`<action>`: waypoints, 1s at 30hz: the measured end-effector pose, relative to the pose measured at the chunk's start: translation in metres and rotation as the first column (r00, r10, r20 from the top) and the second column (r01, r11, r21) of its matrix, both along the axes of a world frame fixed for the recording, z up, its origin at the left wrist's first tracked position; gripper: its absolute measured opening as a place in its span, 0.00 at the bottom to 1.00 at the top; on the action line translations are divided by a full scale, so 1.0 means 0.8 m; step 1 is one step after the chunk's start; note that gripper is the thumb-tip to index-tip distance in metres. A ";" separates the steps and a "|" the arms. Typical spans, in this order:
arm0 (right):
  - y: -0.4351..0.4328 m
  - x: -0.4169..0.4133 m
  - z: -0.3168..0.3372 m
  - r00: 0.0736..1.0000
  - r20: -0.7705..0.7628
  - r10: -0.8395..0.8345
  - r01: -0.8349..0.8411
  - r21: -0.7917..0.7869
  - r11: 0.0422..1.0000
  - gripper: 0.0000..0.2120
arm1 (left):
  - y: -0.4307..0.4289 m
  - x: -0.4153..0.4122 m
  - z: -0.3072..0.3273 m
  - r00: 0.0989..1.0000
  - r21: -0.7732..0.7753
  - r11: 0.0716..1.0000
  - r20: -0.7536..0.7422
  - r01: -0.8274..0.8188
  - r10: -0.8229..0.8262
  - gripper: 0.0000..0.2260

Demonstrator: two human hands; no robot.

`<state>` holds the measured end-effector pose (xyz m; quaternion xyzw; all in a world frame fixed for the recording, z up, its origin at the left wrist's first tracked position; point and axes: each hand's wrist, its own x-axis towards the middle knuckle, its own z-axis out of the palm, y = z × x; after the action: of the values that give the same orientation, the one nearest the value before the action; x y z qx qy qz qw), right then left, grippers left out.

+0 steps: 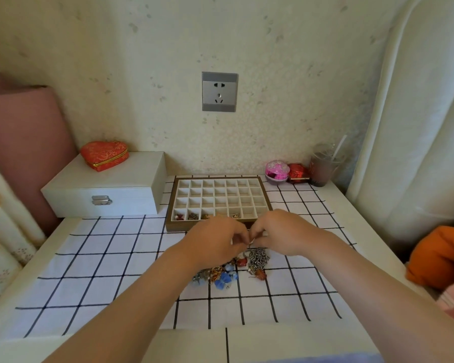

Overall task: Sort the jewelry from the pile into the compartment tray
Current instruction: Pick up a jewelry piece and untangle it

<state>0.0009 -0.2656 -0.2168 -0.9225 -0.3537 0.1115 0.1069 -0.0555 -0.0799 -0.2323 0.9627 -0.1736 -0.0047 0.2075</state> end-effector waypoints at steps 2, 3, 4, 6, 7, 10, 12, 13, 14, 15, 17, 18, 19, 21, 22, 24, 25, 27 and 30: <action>-0.002 -0.002 -0.005 1.000 0.013 -0.005 0.005 0.017 1.000 0.07 | -0.003 -0.001 -0.003 1.000 0.029 0.999 -0.026 0.018 -0.018 0.08; -0.003 -0.003 -0.006 0.999 0.033 -0.004 0.003 0.014 1.000 0.07 | -0.004 -0.002 -0.004 0.999 0.034 0.999 -0.034 0.024 -0.023 0.09; -0.003 -0.004 -0.007 0.998 0.055 0.000 0.000 0.005 1.000 0.07 | -0.005 -0.002 -0.004 0.999 0.038 0.999 -0.038 0.029 -0.027 0.09; -0.003 -0.005 -0.009 0.997 0.080 -0.001 0.002 -0.005 1.000 0.06 | -0.007 -0.001 -0.003 0.999 0.061 0.998 -0.044 0.034 -0.031 0.09; -0.003 -0.005 -0.010 0.997 0.077 -0.012 0.013 -0.004 1.000 0.06 | -0.007 0.000 -0.002 0.998 0.078 0.996 -0.051 0.034 -0.030 0.09; -0.003 -0.002 -0.009 0.998 0.047 -0.040 0.041 -0.020 0.999 0.04 | -0.007 0.000 0.000 0.998 0.128 0.991 -0.063 0.028 -0.020 0.08; -0.004 0.001 -0.009 0.998 0.025 -0.050 0.051 -0.042 0.998 0.05 | -0.003 0.002 0.000 0.998 0.136 0.991 -0.069 0.007 0.003 0.08; -0.005 0.002 -0.008 0.998 0.011 -0.058 0.058 -0.044 0.997 0.05 | -0.001 0.003 0.000 0.997 0.126 0.992 -0.072 -0.013 0.023 0.07; -0.005 0.004 -0.009 0.997 -0.005 -0.071 0.071 -0.029 0.997 0.05 | 0.001 0.005 0.000 0.996 0.100 0.994 -0.073 -0.041 0.049 0.07; -0.006 0.006 -0.009 0.996 -0.025 -0.090 0.091 0.007 0.996 0.05 | 0.003 0.006 0.000 0.994 0.054 0.996 -0.075 -0.077 0.081 0.08; -0.007 0.011 -0.009 0.987 -0.080 -0.137 0.146 0.129 0.981 0.04 | 0.003 0.009 0.001 0.984 -0.092 0.983 -0.097 -0.158 0.149 0.09; -0.006 0.013 -0.007 0.981 -0.111 -0.158 0.178 0.201 0.963 0.04 | 0.001 0.010 0.002 0.976 -0.178 0.964 -0.125 -0.199 0.179 0.09; -0.005 0.015 -0.006 0.973 -0.145 -0.180 0.214 0.273 0.938 0.04 | -0.002 0.010 0.004 0.967 -0.260 0.936 -0.157 -0.238 0.202 0.09; -0.001 0.017 -0.003 0.956 -0.203 -0.210 0.278 0.414 0.867 0.04 | -0.008 0.012 0.008 0.947 -0.406 0.862 -0.224 -0.305 0.230 0.07; 0.001 0.018 -0.001 0.948 -0.231 -0.221 0.308 0.478 0.822 0.04 | -0.010 0.014 0.010 0.936 -0.471 0.815 -0.252 -0.339 0.244 0.06; 0.006 0.018 0.003 0.924 -0.298 -0.241 0.376 0.580 0.723 0.05 | -0.013 0.016 0.015 0.915 -0.588 0.702 -0.292 -0.402 0.278 0.04; 0.007 0.018 0.005 0.910 -0.330 -0.250 0.407 0.608 0.682 0.05 | -0.014 0.018 0.018 0.907 -0.630 0.653 -0.298 -0.421 0.298 0.04; 0.008 0.021 0.011 0.904 -0.340 -0.260 0.423 0.622 0.659 0.05 | -0.014 0.021 0.021 0.905 -0.689 0.589 -0.281 -0.422 0.319 0.04; 0.012 0.027 0.014 0.928 -0.249 -0.276 0.371 0.586 0.721 0.03 | -0.013 0.028 0.020 0.913 -0.729 0.560 -0.241 -0.394 0.329 0.02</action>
<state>0.0224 -0.2556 -0.2054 -0.8716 -0.1949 0.0342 0.4486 -0.0334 -0.0903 -0.2161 0.7971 0.0499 0.0747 0.5971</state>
